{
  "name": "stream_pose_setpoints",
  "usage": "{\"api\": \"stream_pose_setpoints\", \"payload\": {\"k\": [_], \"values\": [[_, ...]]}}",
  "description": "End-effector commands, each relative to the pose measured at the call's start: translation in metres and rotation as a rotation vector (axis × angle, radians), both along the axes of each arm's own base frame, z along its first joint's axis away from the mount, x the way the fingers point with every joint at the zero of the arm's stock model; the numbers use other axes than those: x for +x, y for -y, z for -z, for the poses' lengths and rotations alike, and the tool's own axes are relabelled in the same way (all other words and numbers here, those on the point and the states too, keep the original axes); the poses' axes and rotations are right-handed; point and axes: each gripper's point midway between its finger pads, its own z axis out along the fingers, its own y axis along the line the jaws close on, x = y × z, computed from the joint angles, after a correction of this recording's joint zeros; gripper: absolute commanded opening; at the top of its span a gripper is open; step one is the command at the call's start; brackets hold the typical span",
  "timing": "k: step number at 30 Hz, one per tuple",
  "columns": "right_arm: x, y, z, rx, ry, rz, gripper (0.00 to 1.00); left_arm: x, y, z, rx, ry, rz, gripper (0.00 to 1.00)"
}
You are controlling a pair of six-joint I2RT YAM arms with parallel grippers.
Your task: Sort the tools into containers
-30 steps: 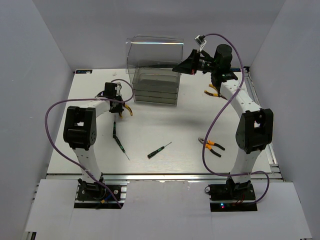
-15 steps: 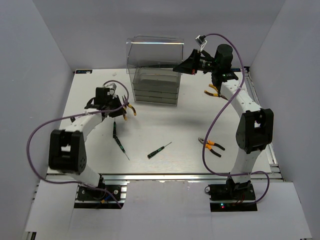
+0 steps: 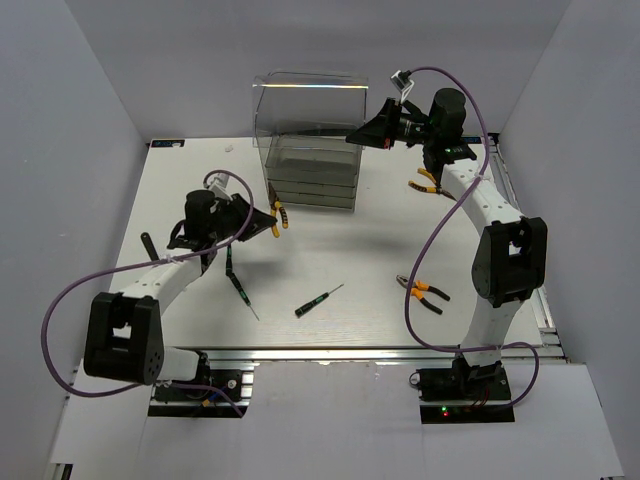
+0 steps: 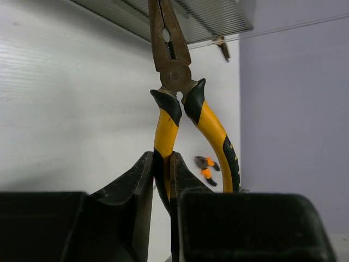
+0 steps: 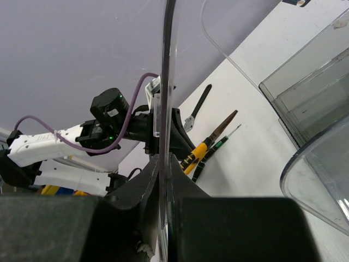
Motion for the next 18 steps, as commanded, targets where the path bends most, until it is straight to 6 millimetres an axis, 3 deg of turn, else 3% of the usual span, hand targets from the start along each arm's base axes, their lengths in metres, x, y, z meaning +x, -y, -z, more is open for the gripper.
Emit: {"api": "stream_pose_setpoints", "payload": {"k": [1, 10, 18], "values": [[0.004, 0.014, -0.048, 0.043, 0.193, 0.06, 0.1, 0.02, 0.028, -0.062, -0.158, 0.142, 0.042, 0.0], [0.002, 0.014, -0.05, 0.045, 0.198, 0.059, 0.1, 0.068, 0.047, -0.089, -0.274, 0.15, -0.041, 0.0], [0.003, 0.014, -0.051, 0.046, 0.198, 0.061, 0.1, 0.11, 0.06, -0.096, -0.363, 0.124, -0.142, 0.0]]}}
